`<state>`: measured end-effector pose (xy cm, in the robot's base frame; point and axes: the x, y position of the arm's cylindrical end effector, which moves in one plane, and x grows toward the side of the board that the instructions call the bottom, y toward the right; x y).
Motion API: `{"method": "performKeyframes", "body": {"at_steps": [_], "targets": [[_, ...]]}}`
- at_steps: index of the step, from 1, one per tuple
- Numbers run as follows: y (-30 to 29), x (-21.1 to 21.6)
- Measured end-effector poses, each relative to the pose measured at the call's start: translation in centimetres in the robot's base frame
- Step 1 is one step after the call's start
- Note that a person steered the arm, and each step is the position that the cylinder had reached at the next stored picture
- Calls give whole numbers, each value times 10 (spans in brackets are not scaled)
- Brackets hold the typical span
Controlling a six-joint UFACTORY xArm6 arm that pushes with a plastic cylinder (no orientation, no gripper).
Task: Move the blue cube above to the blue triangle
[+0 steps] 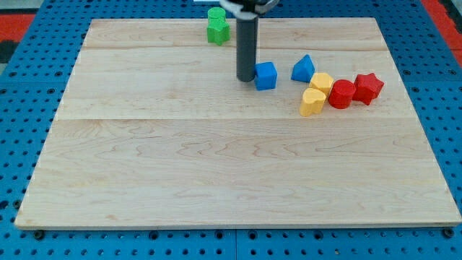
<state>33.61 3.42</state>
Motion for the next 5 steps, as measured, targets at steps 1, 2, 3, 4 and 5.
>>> {"method": "performKeyframes", "body": {"at_steps": [1,2,3,4,5], "targets": [[47,-2],[12,18],[23,36],[70,25],[77,6]]}}
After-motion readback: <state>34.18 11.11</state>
